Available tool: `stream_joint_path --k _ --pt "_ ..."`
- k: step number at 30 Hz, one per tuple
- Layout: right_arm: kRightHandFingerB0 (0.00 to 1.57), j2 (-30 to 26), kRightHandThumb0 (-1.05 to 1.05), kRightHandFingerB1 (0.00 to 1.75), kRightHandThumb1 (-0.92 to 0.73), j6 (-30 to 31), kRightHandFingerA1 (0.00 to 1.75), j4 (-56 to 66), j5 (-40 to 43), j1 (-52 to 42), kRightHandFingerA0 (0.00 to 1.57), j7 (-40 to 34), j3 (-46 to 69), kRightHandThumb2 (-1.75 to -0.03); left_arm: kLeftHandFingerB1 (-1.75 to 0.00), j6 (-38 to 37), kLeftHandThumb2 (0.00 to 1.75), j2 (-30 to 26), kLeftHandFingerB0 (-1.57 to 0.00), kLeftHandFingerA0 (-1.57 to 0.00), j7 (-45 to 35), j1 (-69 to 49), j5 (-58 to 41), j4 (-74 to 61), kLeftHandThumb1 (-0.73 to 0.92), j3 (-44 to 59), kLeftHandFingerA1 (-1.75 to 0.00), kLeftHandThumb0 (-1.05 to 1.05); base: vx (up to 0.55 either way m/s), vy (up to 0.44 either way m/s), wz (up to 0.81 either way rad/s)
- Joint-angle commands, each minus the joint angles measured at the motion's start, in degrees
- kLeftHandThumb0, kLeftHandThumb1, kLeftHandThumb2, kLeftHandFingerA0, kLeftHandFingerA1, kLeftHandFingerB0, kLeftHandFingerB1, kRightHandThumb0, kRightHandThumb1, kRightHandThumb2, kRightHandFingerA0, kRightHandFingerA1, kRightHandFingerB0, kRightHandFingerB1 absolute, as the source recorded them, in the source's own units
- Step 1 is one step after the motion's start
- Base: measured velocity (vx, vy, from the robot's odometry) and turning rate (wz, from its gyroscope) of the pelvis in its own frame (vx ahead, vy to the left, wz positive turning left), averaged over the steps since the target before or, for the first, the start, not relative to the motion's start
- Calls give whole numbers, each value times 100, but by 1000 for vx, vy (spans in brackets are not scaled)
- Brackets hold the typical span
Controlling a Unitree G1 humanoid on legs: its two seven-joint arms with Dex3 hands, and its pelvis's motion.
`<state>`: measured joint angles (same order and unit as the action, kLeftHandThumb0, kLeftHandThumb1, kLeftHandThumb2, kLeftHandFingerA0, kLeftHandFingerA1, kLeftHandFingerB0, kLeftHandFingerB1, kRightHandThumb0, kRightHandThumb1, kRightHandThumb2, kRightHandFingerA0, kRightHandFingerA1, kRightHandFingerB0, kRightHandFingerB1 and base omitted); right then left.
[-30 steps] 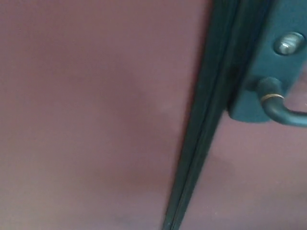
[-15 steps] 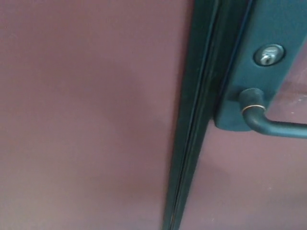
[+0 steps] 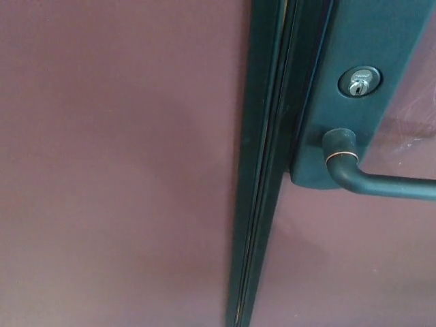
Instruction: The robot walks towards the door handle and put its right hand on it and twist the handle
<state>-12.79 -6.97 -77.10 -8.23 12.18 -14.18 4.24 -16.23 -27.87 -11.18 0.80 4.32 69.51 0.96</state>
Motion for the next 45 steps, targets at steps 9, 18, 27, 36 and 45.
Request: stream_joint_path --k 9,18,27,36,45 --pt "58 -37 -21 42 -65 35 64 -26 -2 -160 87 158 83 -59 -34 -47 58 78 -32 -38 160 -129 236 -144 57 -194 -38 -23 0 0 0" --pt "57 -11 -22 42 -65 103 60 -29 9 -97 87 211 113 -60 -34 -33 57 72 -32 -38 202 -120 253 -179 57 -205 -38 -22 0 0 0" --pt "57 20 -21 42 -65 89 56 -19 -12 -53 86 216 101 -59 -34 -39 57 7 -32 -39 181 -140 264 -238 57 -201 -38 -22 0 0 0" --pt "56 -6 -21 41 -66 68 65 -6 -41 68 87 287 77 -60 -34 65 58 -2 -31 -38 242 141 340 -129 57 -253 -38 -23 0 0 0" --pt "57 27 -21 42 -65 153 55 -16 33 188 84 277 153 -59 -34 185 58 -72 -32 -39 234 409 409 -66 57 -327 -38 -22 0 0 0"
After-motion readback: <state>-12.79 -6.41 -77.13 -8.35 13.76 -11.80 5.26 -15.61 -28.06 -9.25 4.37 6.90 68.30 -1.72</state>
